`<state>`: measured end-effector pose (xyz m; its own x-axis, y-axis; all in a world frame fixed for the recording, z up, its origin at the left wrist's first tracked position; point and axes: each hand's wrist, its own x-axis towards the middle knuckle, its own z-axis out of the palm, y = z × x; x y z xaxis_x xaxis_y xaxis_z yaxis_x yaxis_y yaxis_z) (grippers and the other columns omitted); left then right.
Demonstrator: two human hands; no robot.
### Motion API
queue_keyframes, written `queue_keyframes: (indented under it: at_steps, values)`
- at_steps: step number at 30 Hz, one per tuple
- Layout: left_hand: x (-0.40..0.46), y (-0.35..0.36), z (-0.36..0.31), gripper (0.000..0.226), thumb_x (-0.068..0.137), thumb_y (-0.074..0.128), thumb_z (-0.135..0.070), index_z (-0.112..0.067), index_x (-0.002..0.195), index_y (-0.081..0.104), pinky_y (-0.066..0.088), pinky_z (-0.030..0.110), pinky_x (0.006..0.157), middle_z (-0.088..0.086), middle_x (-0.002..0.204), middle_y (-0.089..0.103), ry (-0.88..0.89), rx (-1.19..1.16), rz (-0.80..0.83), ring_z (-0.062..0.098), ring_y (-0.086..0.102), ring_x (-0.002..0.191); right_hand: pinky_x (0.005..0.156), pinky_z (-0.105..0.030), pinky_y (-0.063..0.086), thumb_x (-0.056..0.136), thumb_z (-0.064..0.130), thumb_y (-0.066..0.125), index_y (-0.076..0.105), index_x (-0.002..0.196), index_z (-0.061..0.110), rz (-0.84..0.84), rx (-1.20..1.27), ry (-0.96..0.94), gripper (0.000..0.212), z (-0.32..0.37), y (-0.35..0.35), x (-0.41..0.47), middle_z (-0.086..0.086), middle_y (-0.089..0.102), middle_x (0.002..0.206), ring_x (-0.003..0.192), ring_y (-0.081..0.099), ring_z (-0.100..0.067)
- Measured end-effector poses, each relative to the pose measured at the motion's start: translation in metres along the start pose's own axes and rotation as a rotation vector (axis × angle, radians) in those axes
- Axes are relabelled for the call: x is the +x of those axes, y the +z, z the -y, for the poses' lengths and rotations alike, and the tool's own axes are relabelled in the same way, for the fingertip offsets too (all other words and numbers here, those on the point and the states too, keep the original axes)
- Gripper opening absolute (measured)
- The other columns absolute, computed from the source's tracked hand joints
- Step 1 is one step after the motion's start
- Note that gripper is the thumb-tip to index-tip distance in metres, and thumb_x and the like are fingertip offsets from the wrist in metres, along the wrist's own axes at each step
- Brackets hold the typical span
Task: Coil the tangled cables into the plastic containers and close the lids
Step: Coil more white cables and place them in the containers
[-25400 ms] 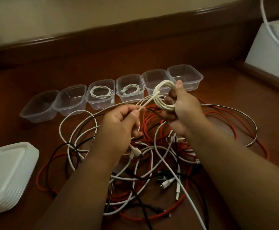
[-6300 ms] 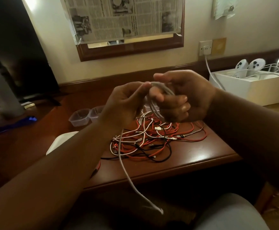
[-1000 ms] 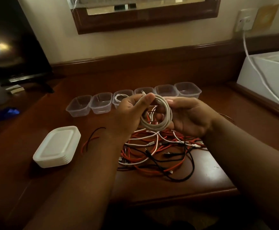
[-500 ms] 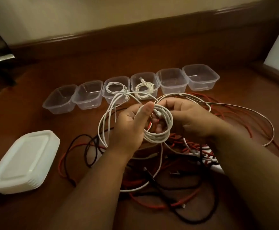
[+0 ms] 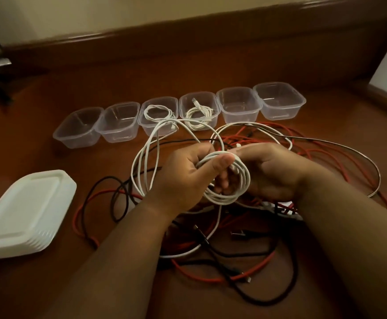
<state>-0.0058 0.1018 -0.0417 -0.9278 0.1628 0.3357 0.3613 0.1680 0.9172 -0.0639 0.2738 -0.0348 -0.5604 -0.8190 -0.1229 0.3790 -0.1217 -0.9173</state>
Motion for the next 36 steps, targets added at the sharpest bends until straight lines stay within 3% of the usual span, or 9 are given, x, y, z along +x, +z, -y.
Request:
queue_keyframes:
  at_steps: [3, 9, 13, 17, 20, 23, 26, 31, 36]
  values:
    - [-0.003, 0.003, -0.005, 0.020, 0.091, 0.063, -0.030, -0.015, 0.077, 0.065, 0.055, 0.030, 0.055, 0.007, 0.071, 0.071, -0.018, -0.142, 0.034, 0.023, 0.070, 0.060, 0.077, -0.035, 0.055, 0.088, 0.021, 0.047, 0.077, 0.081, 0.008, 0.154, -0.008, 0.000, 0.033, -0.001, -0.004, -0.005, -0.012, 0.063, 0.076, 0.075, 0.063, -0.025]
    - [-0.004, 0.005, -0.005, 0.024, 0.087, 0.067, -0.037, -0.016, 0.075, 0.067, 0.053, 0.027, 0.047, 0.009, 0.071, 0.070, -0.021, -0.174, -0.004, 0.022, 0.071, 0.059, 0.088, -0.036, 0.052, 0.097, 0.020, 0.046, 0.067, 0.110, 0.002, 0.412, 0.207, -0.006, 0.031, -0.011, -0.010, 0.006, -0.011, 0.069, 0.094, 0.087, 0.066, -0.022]
    - [0.000, 0.000, -0.003, 0.036, 0.088, 0.064, -0.046, -0.012, 0.076, 0.066, 0.055, 0.034, 0.058, 0.005, 0.069, 0.068, 0.053, 0.040, -0.044, 0.018, 0.068, 0.066, 0.075, -0.035, 0.055, 0.090, 0.018, 0.055, 0.068, 0.111, -0.002, 0.185, 0.073, -0.066, 0.031, -0.006, -0.013, 0.005, -0.018, 0.057, 0.087, 0.076, 0.061, -0.025]
    - [0.005, -0.004, -0.001, 0.057, 0.088, 0.062, -0.051, 0.006, 0.081, 0.064, 0.041, 0.023, 0.050, 0.008, 0.060, 0.054, 0.049, 0.239, -0.220, 0.012, 0.048, 0.053, 0.068, -0.028, 0.050, 0.097, 0.018, 0.044, 0.062, 0.110, -0.010, -0.163, -0.103, -0.194, 0.035, -0.002, -0.003, 0.007, -0.012, 0.059, 0.082, 0.074, 0.056, -0.019]
    - [0.006, -0.004, -0.001, 0.056, 0.089, 0.059, -0.048, 0.008, 0.084, 0.064, 0.041, 0.033, 0.052, 0.020, 0.066, 0.057, 0.054, 0.274, -0.284, 0.023, 0.049, 0.055, 0.075, -0.024, 0.051, 0.099, 0.026, 0.045, 0.069, 0.109, 0.011, -0.285, -0.346, -0.300, 0.030, -0.004, 0.006, 0.006, 0.001, 0.071, 0.090, 0.084, 0.065, -0.012]
    - [0.006, -0.002, -0.006, 0.053, 0.087, 0.058, -0.048, 0.004, 0.078, 0.061, 0.035, 0.025, 0.047, 0.007, 0.056, 0.047, 0.037, 0.249, -0.317, 0.009, 0.042, 0.051, 0.074, -0.014, 0.045, 0.102, 0.028, 0.043, 0.062, 0.104, 0.030, -0.364, -0.736, -0.420, 0.020, -0.007, 0.017, 0.005, 0.019, 0.065, 0.087, 0.085, 0.060, 0.004]
    - [0.003, 0.004, -0.009, 0.057, 0.089, 0.060, -0.052, 0.004, 0.079, 0.059, 0.033, 0.018, 0.046, -0.002, 0.055, 0.043, 0.010, 0.094, -0.314, 0.006, 0.038, 0.049, 0.071, -0.023, 0.046, 0.098, 0.038, 0.036, 0.057, 0.104, 0.029, -0.461, -0.981, -0.517, 0.023, -0.010, 0.019, 0.006, 0.009, 0.060, 0.093, 0.084, 0.056, -0.004]
    - [-0.003, 0.012, -0.017, 0.029, 0.097, 0.047, -0.042, -0.031, 0.081, 0.067, 0.037, 0.020, 0.050, -0.009, 0.061, 0.049, 0.015, 0.003, -0.244, 0.007, 0.042, 0.054, 0.063, -0.017, 0.041, 0.102, 0.030, 0.036, 0.055, 0.100, 0.021, -0.568, -1.000, -0.699, 0.021, -0.013, 0.020, 0.005, 0.005, 0.058, 0.084, 0.076, 0.054, -0.009]
    - [-0.007, 0.017, -0.020, 0.021, 0.098, 0.048, -0.023, -0.025, 0.115, 0.060, 0.056, 0.031, 0.077, -0.002, 0.096, 0.065, 0.092, 0.148, -0.183, 0.014, 0.064, 0.089, 0.061, -0.007, 0.038, 0.103, 0.022, 0.038, 0.050, 0.100, 0.027, -0.669, -0.914, -0.834, 0.014, -0.011, 0.025, 0.003, 0.022, 0.056, 0.076, 0.072, 0.055, 0.003]
